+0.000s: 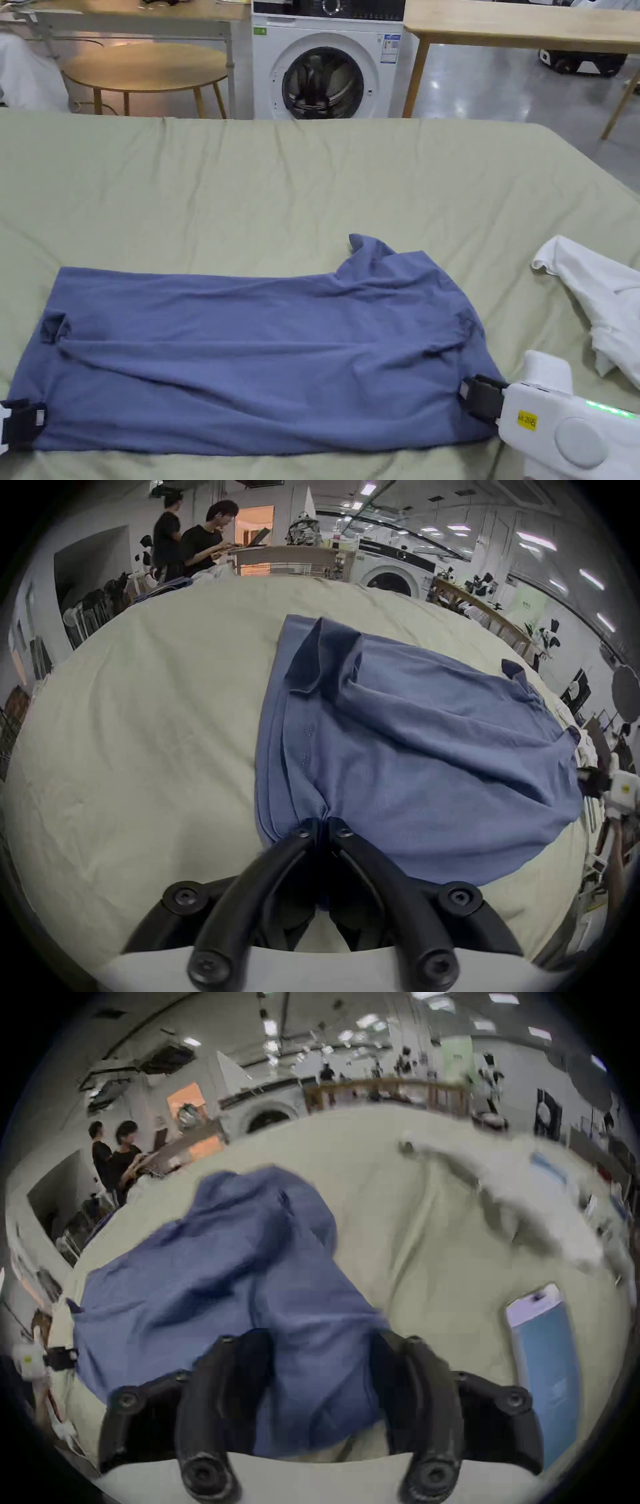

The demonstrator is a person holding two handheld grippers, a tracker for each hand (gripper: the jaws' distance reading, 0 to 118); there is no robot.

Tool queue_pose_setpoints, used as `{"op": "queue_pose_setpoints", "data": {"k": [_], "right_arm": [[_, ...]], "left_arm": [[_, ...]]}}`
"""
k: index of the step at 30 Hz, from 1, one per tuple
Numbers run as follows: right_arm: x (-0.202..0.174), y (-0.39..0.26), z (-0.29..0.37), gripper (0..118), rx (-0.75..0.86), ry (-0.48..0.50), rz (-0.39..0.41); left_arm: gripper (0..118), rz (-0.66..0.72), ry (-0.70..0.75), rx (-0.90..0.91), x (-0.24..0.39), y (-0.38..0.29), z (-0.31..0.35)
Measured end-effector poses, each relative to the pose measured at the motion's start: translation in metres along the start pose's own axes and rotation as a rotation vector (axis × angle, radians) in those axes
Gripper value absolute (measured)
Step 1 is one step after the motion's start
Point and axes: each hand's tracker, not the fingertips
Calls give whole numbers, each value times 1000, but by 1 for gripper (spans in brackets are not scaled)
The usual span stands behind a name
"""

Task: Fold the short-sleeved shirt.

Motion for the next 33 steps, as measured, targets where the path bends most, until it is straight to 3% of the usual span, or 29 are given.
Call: {"op": "queue_pose_setpoints", "data": {"k": [1, 2, 4, 6, 9, 12, 18, 23, 26, 28, 29, 30, 31, 33], "right_arm": [[-4, -5, 12, 34, 81, -56, 24], [-8, -6, 22, 12, 118, -42, 42], [-16, -7, 28, 11, 63, 22, 53], [-19, -9, 25, 10, 69, -28, 84], [-18, -5, 41, 10, 85, -23, 86], [-24, -3, 80, 10, 104, -20, 92], [-20, -36, 128, 10, 90, -56, 158], [-2, -81, 150, 10, 66, -36, 131], [1, -96, 152, 10, 71, -53, 156], [4, -99, 145, 14, 75, -59, 154], [6, -99, 143, 30, 80, -59, 146], [7, -101, 141, 47, 97, -72, 136], [9, -101, 140, 58, 109, -114, 143], [11, -101, 147, 59, 118, -134, 137]], "left_arm": [[0, 0, 0, 2, -1, 0, 1], [0, 3, -2, 1, 0, 0, 2], [0, 5, -4, 5, 2, -1, 5], [0, 22, -31, 15, -6, 0, 8], [0, 35, -29, 213, -6, -9, 55], [0, 59, -58, 253, -4, -11, 106], [0, 77, -70, 226, -26, -71, 154], [0, 104, -55, 152, -39, -124, 166], [0, 123, -54, 144, -42, -141, 166], [0, 116, -52, 147, -46, -144, 163], [11, 111, -61, 148, -46, -144, 162], [33, 103, -81, 148, -48, -140, 158], [47, 100, -87, 147, -50, -139, 156], [48, 80, -82, 157, -44, -138, 159]]}}
